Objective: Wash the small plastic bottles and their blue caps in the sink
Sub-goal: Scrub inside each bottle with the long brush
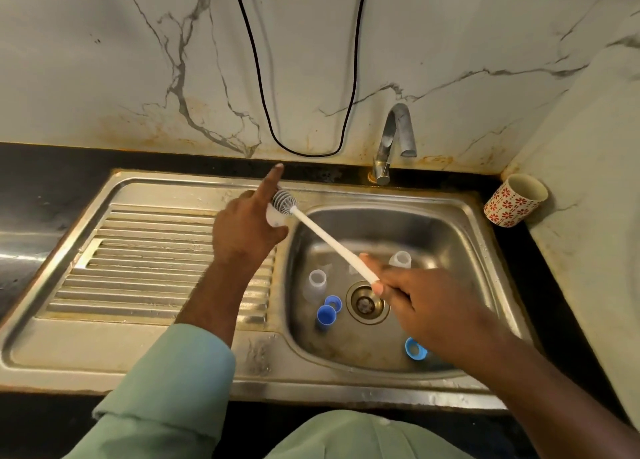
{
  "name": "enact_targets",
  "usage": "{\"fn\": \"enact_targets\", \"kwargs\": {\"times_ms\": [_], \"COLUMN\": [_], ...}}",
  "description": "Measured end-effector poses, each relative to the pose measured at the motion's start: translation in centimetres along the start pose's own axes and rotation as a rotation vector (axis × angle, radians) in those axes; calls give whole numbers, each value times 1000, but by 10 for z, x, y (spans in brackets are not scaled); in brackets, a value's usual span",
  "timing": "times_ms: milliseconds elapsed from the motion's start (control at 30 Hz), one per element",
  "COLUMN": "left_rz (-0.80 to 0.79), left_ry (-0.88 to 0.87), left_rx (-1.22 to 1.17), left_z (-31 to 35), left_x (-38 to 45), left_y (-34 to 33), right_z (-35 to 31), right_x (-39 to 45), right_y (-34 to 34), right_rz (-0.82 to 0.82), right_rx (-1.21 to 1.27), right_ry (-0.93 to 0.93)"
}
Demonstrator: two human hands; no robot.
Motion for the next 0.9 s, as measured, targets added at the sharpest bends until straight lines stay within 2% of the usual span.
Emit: {"fn": "enact_targets", "kwargs": {"times_ms": [100, 233, 367, 600, 733, 833, 900], "left_rz": [-29, 4, -13, 28, 20, 45, 64], "left_ry": [-56, 51, 23, -34, -199, -47, -15], "left_rx": [96, 101, 140, 84, -6, -127, -72], "left_z": [7, -19, -11, 0, 34, 10, -5], "left_x": [-7, 2, -2, -7, -30, -24, -22], "left_y": [-19, -13, -22, -19, -31, -24, -21], "right_z": [-2, -12, -14, -17, -16, -9, -5], "right_x": [9, 0, 10, 20, 39, 28, 14], "right_y": [-8, -15, -15, -14, -14, -6, -5], "right_rz": [-66, -125, -187, -126, -36, -39, -57], "right_rx": [-50, -46, -103, -63, -8, -14, -32], "right_ry": [-22, -10, -18, -34, -41, -21, -17]}}
Point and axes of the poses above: each hand's wrist, its own x-axis towards the middle knuckle, its own y-axis out of the back of the hand, z = x × y, the point moved 10 cm from there along x, towards the middle knuckle, and after that the axes turned 8 degrees about y, right-handed, at the moved point
